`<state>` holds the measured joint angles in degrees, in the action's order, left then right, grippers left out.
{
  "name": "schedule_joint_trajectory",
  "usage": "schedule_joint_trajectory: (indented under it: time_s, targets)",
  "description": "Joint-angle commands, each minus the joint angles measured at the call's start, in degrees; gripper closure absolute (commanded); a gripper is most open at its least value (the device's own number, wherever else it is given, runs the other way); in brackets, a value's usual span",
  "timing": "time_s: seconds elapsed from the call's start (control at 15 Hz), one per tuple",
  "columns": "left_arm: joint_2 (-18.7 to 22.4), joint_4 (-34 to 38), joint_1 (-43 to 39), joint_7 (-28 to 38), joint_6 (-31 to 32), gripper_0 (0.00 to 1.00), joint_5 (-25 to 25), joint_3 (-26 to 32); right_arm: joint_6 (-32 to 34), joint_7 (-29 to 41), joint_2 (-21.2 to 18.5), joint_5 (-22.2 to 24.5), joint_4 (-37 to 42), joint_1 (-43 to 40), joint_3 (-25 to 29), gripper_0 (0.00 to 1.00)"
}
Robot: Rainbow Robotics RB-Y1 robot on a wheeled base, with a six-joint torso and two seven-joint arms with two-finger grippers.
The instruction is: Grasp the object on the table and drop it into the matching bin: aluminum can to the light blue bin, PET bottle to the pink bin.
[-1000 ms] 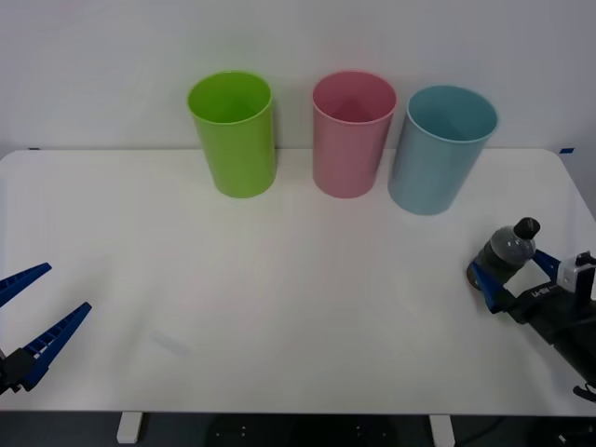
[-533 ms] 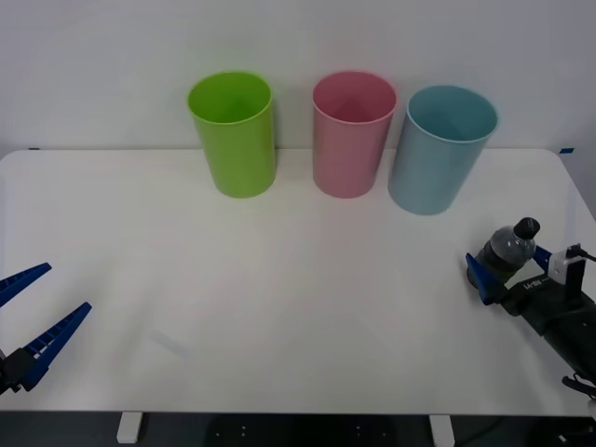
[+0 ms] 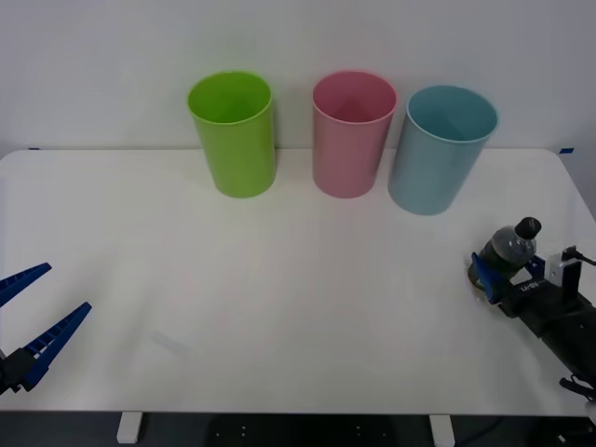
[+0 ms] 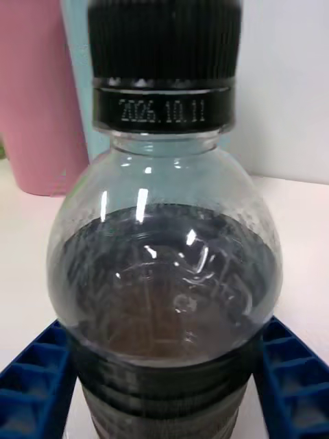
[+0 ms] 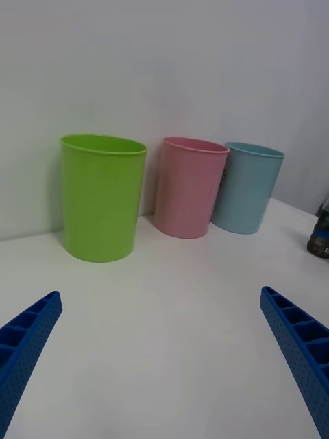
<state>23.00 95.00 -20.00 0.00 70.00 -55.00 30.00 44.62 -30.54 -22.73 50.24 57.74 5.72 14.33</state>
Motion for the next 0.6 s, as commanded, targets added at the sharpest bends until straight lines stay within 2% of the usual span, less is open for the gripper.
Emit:
schedule_joint_trajectory:
  time_s: [0.07, 0.4, 0.6]
  targets:
    - [0.00, 0.00, 0.00, 0.00, 0.00, 0.00, 0.00, 0.00, 0.56, -0.58, 0.06, 0.03, 0.09, -0.10, -0.09, 1.00]
    - [0.00, 0.00, 0.00, 0.00, 0.00, 0.00, 0.00, 0.00, 2.67, -0.58, -0.03, 0.03, 0.44, -0.89, 0.18, 1.00]
    - [0.00, 0.00, 0.00, 0.00, 0.00, 0.00, 0.00, 0.00, 1.44, 0.48, 0.06, -0.06, 5.98, -3.88, 0.09, 1.00]
